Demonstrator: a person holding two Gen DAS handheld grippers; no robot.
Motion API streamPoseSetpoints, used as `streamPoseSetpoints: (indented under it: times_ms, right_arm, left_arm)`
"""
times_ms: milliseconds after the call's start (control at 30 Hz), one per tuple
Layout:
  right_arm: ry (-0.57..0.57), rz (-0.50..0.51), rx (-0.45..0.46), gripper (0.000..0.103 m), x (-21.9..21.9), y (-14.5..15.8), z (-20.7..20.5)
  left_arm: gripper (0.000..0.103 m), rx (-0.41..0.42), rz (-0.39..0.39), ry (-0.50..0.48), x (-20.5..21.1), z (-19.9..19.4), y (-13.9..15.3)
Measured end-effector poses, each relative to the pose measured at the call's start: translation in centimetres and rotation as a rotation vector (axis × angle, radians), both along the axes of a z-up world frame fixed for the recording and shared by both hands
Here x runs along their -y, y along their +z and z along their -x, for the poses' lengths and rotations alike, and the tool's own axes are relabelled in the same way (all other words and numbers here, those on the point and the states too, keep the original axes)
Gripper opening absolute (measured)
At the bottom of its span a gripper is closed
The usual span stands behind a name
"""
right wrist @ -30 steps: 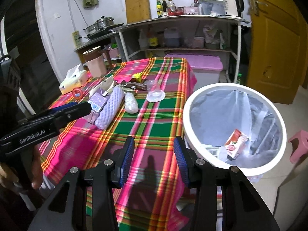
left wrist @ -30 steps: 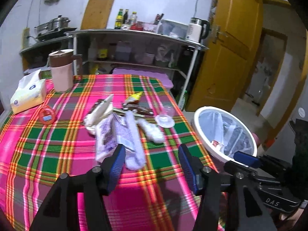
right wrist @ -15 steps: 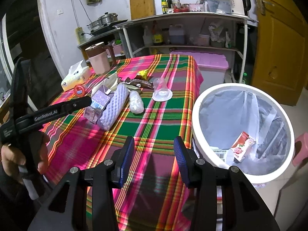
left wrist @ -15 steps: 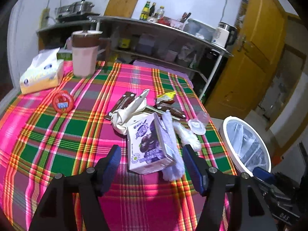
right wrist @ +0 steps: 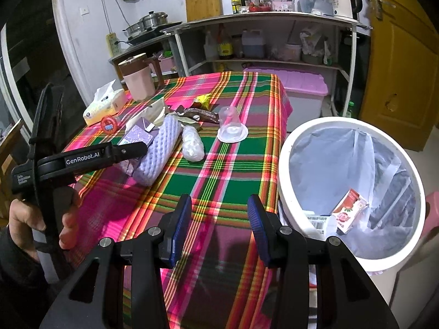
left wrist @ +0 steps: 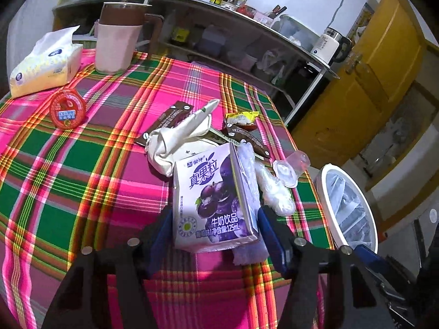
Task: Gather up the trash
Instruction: 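Lift the purple carton with the left tool while the right tool grasps the white mesh net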
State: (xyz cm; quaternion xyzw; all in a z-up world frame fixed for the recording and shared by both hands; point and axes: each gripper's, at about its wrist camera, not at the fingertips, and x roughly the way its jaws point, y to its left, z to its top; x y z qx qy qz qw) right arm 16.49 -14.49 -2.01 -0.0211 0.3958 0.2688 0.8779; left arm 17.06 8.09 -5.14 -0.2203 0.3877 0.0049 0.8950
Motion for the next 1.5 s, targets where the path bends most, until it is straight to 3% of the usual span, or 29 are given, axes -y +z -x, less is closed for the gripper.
streamPoseSetpoints:
  times_ms: [300,700,1000,1200,1300,1500]
  right_arm:
    - [0.024,0.009,0.002,0.044,-1.7,0.4,-0.1]
    - [0.101,0.013,-0.028,0.044,-7.2,-0.1,-1.0]
    - [0.122,0.003,-0.086,0.044,-10.5,-1.3,-2.9]
    - [0.118,0.011,-0.131,0.044,-11.9,-2.7,-4.1]
    - [0.115,0.016,-0.128,0.033,-12.0,-2.8,-4.1]
    - [0.101,0.011,-0.107,0.024,-11.2,-2.4,-3.8]
  left_arm:
    - [0.06,0.074,-0.058,0.013,-0.6,2.4,1.8]
    - [0.059,0.089,-0.147,0.063,-2.3,5.3,2.4]
    - [0.059,0.07,-0.142,0.048,-3.0,6.1,1.7]
    - [0.057,0.015,-0.098,0.024,-3.5,6.0,0.2]
    - [0.056,-0.008,-0.079,0.01,-3.4,6.0,-0.4]
    - [0.055,0.002,-0.088,0.002,-2.9,5.9,-0.4]
